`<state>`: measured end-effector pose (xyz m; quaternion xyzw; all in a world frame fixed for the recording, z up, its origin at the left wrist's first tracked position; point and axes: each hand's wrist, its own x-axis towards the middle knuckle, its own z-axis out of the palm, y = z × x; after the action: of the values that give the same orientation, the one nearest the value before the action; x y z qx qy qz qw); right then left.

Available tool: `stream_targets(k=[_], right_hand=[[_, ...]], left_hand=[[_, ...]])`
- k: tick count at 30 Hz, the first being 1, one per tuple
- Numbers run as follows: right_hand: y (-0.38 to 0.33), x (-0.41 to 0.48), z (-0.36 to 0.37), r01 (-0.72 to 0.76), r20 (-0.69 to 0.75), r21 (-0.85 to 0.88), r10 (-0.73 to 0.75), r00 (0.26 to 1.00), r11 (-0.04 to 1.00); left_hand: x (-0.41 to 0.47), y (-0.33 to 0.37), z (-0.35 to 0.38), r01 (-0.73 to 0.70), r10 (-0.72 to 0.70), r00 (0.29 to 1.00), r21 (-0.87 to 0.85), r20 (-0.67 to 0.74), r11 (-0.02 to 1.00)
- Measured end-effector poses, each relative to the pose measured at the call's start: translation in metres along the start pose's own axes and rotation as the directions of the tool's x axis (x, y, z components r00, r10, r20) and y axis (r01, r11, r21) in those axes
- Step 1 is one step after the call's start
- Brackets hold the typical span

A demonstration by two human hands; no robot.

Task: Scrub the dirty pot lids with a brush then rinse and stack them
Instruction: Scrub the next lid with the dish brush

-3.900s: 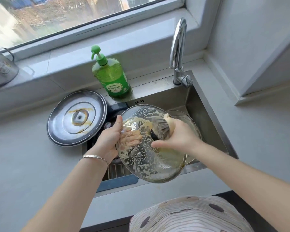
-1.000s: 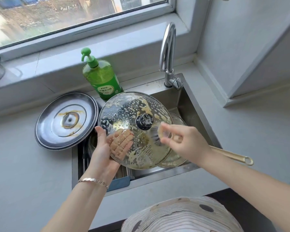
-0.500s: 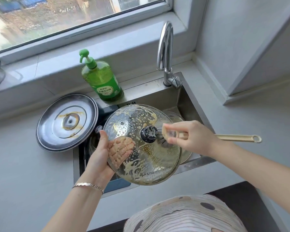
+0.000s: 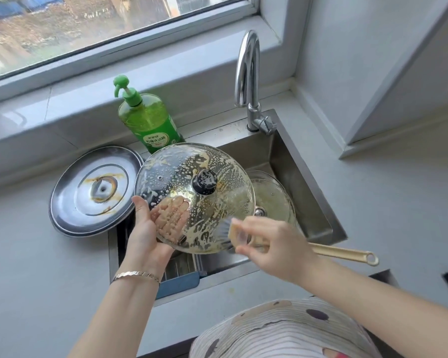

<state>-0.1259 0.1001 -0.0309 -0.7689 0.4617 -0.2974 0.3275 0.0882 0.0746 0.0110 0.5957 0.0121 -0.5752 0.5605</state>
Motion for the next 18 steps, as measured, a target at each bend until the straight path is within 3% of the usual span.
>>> stream_targets(k=[2, 4, 6, 7, 10, 11, 13, 15, 18], right_hand=[[-0.003, -0.005, 0.007, 0.089, 0.053, -0.017, -0.087, 0.995, 0.996], [0.013, 0.006, 0.002, -0.061, -0.059, 0.001, 0.060, 0.996, 0.998], [0.029, 0.011, -0.001, -0.244, -0.184, 0.060, 0.251, 0.950, 0.968], [0.029, 0.010, 0.000, -0.233, -0.186, 0.057, 0.240, 0.953, 0.971], [0.019, -0.002, 0.010, 0.072, -0.057, -0.036, -0.074, 0.996, 0.997], [0.021, -0.004, 0.012, 0.068, -0.015, -0.025, -0.068, 0.998, 0.997], [0.035, 0.005, 0.002, -0.218, 0.015, 0.041, 0.217, 0.976, 0.975], [0.057, 0.013, -0.007, -0.562, 0.078, 0.061, 0.558, 0.826, 0.825], [0.070, 0.017, -0.016, -0.815, 0.144, 0.278, 0.817, 0.558, 0.508]], left_hand=[[0.000, 0.001, 0.001, -0.002, 0.002, 1.000, -0.010, -0.015, 1.000], [0.002, 0.003, 0.000, -0.007, 0.006, 1.000, -0.025, -0.026, 1.000], [0.003, 0.005, -0.002, -0.021, 0.019, 0.999, -0.046, -0.048, 0.999], [0.003, 0.006, -0.002, -0.027, 0.025, 0.998, -0.047, -0.052, 0.999], [0.002, 0.005, -0.001, -0.044, 0.044, 0.998, 0.001, -0.054, 0.999], [0.002, 0.005, 0.000, -0.047, 0.048, 0.997, 0.026, -0.052, 0.999], [0.002, 0.005, 0.000, -0.067, 0.069, 0.997, 0.069, -0.025, 0.995], [0.003, 0.007, 0.001, -0.095, 0.090, 0.995, 0.124, 0.043, 0.988], [0.000, 0.010, 0.003, -0.171, 0.125, 0.977, 0.281, 0.175, 0.944]])
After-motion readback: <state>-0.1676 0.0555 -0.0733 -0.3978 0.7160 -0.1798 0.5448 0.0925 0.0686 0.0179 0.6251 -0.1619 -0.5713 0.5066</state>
